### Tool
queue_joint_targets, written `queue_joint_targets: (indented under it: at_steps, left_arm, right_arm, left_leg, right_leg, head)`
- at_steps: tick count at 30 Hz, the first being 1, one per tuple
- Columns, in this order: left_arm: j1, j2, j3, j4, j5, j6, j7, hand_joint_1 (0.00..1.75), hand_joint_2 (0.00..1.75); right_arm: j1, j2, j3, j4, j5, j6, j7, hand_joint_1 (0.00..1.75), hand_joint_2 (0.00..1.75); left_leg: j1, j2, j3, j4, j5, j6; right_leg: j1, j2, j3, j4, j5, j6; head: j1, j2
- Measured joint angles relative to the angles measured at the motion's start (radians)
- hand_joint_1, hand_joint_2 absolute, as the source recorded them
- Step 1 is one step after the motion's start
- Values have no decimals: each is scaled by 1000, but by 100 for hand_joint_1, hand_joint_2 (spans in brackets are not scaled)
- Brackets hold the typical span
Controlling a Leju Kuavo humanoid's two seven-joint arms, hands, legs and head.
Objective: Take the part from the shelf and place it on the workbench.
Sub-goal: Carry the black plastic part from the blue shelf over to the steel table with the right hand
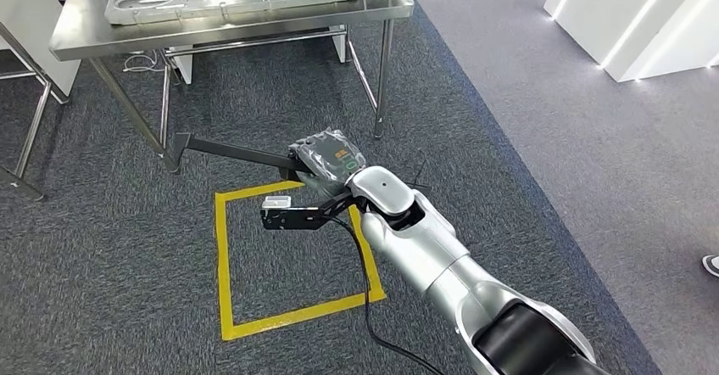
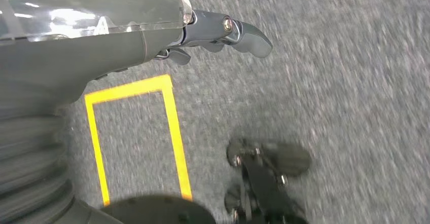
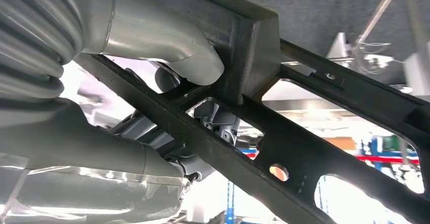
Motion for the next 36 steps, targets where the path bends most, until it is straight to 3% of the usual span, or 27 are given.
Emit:
queue_joint_targets:
  at_steps: [2,3,4,5,7,9,11,14,15,17,19,20,21,23,25,28,30,33,34,35,36]
  left_arm:
    - [0,0,0,0,-1,7,-1,0,175]
    - [0,0,0,0,-1,10,-2,0,175]
    - [1,-1,0,0,-1,11,-2,0,175]
    - [1,-1,1,0,-1,12,-2,0,175]
    - [2,-3,1,0,0,12,-3,0,175]
    - [0,-5,2,0,1,13,-5,0,175]
    - [-1,-6,5,0,4,12,-8,0,175]
    - [-1,-8,6,0,5,12,-14,0,175]
    - [-1,-8,6,0,5,12,-15,0,175]
    - [0,-8,7,0,3,10,-16,0,175]
    - [3,-8,7,0,-2,8,-14,0,175]
    - [5,-8,7,0,-4,7,-12,0,175]
    - [7,-8,7,0,-5,6,-11,0,175]
    - [9,-8,7,0,-10,4,-8,0,175]
    - [7,-8,6,0,-15,2,-6,0,175]
    - [4,-8,5,0,-25,-7,-5,0,175]
    - [5,-9,4,0,-31,-12,-6,0,175]
    - [5,-9,3,0,-34,-15,-8,0,175]
    - [5,-9,2,0,-34,-16,-8,0,175]
    - [6,-9,2,0,-34,-16,-8,0,175]
    - [7,-9,2,0,-34,-17,-8,0,175]
  right_arm:
    - [-3,0,-1,2,-11,7,-6,175,175]
    - [-3,0,-1,3,-15,12,-8,175,175]
    - [-3,1,-1,5,-18,16,-10,175,175]
    - [-4,2,-1,6,-21,21,-13,175,175]
    - [-9,8,-1,6,-23,29,-17,175,175]
    - [-17,16,-1,7,-25,37,-21,175,175]
    - [-22,23,0,8,-27,44,-24,175,175]
    - [-30,32,0,13,-27,51,-24,175,175]
    - [-36,35,1,17,-27,52,-24,175,175]
    - [-52,39,1,26,-27,57,-22,175,175]
    - [-65,40,-1,36,-33,67,-15,175,175]
    - [-71,40,-3,41,-37,73,-11,175,175]
    - [-78,40,-6,46,-41,79,-7,175,175]
    - [-100,40,-13,55,-49,88,-2,175,175]
    - [-126,41,-23,62,-55,96,2,175,175]
    - [-147,43,-36,69,-64,105,4,175,175]
    - [-154,46,-44,74,-72,110,3,175,175]
    - [-159,46,-55,84,-81,120,0,175,175]
    - [-157,46,-57,89,-86,125,-1,175,175]
    - [-155,46,-58,95,-92,130,-4,175,175]
    - [-153,47,-60,100,-101,138,-8,175,175]
  left_leg:
    - [0,-4,2,-1,-5,8]
    - [0,-7,4,-1,-7,8]
    - [0,-10,7,-1,-9,8]
    - [0,-13,12,-1,-12,7]
    - [0,-17,24,-1,-19,1]
    - [-3,-19,31,-1,-27,-8]
    - [-5,-19,34,-4,-33,-19]
    - [-3,-18,36,13,-49,-36]
    - [-2,-18,20,50,-65,-40]
    - [-1,-18,-52,180,-111,-45]
    - [0,-18,-121,277,-121,-49]
    - [0,-17,-132,273,-96,-49]
    - [0,-17,-122,229,-52,-48]
    - [-3,-16,-77,100,33,-40]
    - [-9,-16,-42,21,46,-26]
    - [-7,-18,-21,-1,21,-5]
    - [-3,-19,1,-14,12,6]
    - [-2,-21,29,-21,-8,13]
    - [-2,-23,40,-21,-18,13]
    - [-2,-25,54,-21,-29,12]
    - [-2,-27,70,-21,-40,10]
  right_leg:
    - [-4,9,-68,133,-56,7]
    - [-5,10,-100,191,-72,9]
    - [-5,10,-117,216,-69,9]
    - [-5,10,-115,202,-46,8]
    - [-4,11,-60,74,32,-1]
    - [1,12,-5,-43,71,-12]
    - [7,13,10,-72,63,-21]
    - [1,15,29,-86,57,-38]
    - [-2,15,38,-90,54,-44]
    - [-1,14,53,-92,42,-53]
    - [1,15,73,-92,25,-54]
    - [1,16,86,-92,15,-53]
    - [1,17,100,-92,5,-52]
    - [2,19,127,-92,-17,-45]
    - [4,19,138,-95,-31,-35]
    - [6,19,139,-83,-30,-18]
    - [4,19,105,-17,-32,-7]
    - [-3,19,-26,159,-84,6]
    - [-5,19,-63,190,-99,8]
    - [-6,19,-84,190,-98,8]
    - [-7,19,-90,158,-75,5]
  head:
    - [0,0]
    - [0,0]
    - [0,0]
    - [0,0]
    - [0,0]
    - [0,0]
    - [0,0]
    - [0,0]
    - [0,0]
    - [-1,0]
    - [0,0]
    - [-1,0]
    - [0,0]
    - [0,0]
    - [0,0]
    - [0,0]
    - [0,0]
    - [0,0]
    - [0,0]
    - [0,0]
    - [0,0]
